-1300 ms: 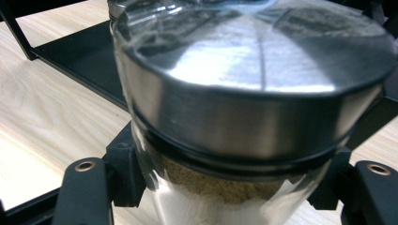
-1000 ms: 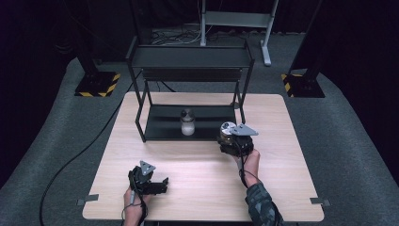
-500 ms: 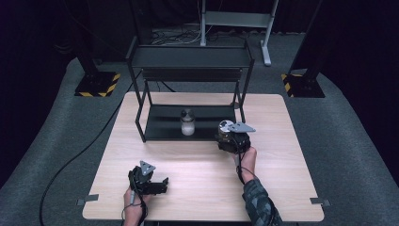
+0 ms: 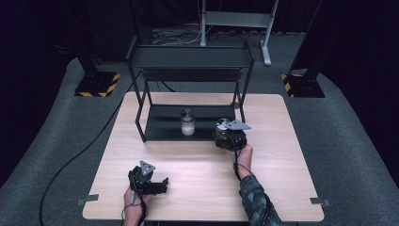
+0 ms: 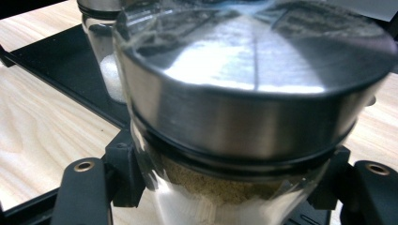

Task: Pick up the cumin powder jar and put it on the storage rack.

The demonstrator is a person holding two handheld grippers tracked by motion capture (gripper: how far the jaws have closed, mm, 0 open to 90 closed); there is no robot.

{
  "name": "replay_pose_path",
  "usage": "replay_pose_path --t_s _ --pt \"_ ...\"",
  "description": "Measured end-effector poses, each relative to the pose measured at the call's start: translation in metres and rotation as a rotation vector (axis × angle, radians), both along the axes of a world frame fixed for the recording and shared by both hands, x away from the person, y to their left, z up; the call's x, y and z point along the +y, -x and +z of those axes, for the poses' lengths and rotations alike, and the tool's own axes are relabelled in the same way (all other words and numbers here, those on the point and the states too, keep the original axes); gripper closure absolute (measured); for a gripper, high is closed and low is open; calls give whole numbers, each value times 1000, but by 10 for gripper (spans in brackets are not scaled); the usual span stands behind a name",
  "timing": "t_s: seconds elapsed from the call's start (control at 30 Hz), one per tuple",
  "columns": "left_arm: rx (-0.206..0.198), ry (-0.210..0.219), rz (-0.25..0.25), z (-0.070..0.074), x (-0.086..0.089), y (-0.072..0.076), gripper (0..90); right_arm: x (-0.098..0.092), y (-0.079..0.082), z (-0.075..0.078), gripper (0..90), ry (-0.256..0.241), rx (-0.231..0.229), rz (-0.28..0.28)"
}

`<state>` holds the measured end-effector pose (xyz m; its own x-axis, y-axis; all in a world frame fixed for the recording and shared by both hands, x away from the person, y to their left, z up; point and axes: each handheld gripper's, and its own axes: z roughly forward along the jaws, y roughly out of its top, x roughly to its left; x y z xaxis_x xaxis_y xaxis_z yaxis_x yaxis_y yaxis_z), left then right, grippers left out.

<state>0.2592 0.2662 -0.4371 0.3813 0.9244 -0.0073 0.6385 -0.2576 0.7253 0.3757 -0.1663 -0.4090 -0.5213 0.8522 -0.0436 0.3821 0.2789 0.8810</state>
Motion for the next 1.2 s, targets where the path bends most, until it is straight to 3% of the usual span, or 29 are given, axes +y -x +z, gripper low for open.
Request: replay_pose_path --t_s 0.27,0.5,1.2 --pt "0 0 -1 0 0 0 20 0 -5 -9 303 -5 -4 -4" --pt "-1 0 -1 0 0 0 20 1 -3 -15 303 -7 -56 -2" --pt "0 -3 -4 0 0 0 22 16 -22 -20 303 -13 -74 31"
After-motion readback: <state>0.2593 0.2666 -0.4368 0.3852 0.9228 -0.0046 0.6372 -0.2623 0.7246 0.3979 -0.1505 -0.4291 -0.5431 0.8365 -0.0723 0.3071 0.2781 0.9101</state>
